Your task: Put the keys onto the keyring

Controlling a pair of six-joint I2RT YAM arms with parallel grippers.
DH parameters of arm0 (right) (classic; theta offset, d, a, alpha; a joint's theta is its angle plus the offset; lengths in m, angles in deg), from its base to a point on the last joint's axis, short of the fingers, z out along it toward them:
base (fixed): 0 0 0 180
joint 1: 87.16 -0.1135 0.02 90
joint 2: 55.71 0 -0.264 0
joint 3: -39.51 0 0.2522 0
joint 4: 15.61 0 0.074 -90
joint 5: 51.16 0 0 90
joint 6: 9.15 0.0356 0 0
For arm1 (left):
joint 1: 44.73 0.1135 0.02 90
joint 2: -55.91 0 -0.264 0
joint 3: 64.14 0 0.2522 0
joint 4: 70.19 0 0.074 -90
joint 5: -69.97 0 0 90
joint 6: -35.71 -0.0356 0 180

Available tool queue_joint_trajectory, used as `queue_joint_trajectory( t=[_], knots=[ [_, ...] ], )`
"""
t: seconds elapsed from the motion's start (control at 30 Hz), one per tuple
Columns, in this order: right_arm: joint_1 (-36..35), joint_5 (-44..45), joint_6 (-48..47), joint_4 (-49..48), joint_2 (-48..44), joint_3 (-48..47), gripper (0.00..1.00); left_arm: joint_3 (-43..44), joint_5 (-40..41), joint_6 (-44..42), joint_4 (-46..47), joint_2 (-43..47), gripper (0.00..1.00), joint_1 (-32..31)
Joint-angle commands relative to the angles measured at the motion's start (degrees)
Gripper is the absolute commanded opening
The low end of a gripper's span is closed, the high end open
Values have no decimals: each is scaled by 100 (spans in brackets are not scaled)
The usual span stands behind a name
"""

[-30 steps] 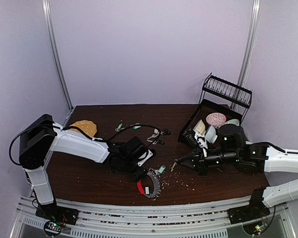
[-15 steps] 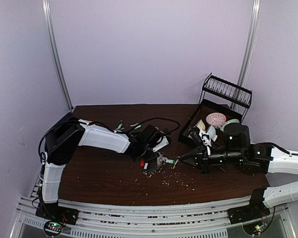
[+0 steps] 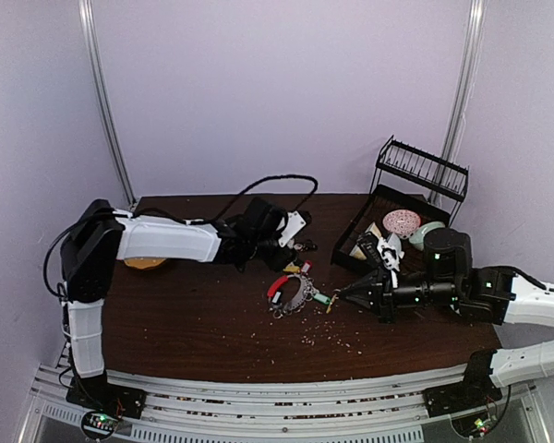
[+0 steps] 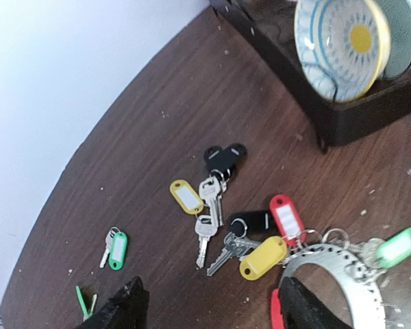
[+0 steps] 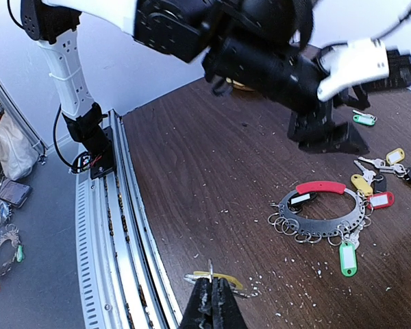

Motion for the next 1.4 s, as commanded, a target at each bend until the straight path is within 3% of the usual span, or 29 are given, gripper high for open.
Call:
queue_joint_trajectory(
  t=[0.0, 0.03, 0.13, 0.3, 0.4, 0.83, 1.37],
  knots=[
    [21, 28, 42, -127, 16, 24, 0, -871, -1008, 2670, 150, 873, 49, -15],
    [22, 24, 43, -156, 15, 44, 0, -1300, -1238, 3172, 385, 1079, 40, -21],
    [17, 1, 33, -203, 43, 76, 0, -2232, -1230, 4178, 936, 1556, 36, -269],
    [18, -41, 34, -176, 66, 74, 0, -1968, -967, 4371, 48, 1315, 37, -829],
    [17, -35, 63, -262, 27, 151, 0, -2200, -1296, 4624, 391, 1131, 36, -844],
    [13, 24, 115, -185, -100, 216, 0, -1574, -1161, 4528, 238, 412, 36, -755],
    [15, 20, 115, -193, -98, 270, 0, -1583, -1198, 4662, 74, 223, 33, -707]
  ],
)
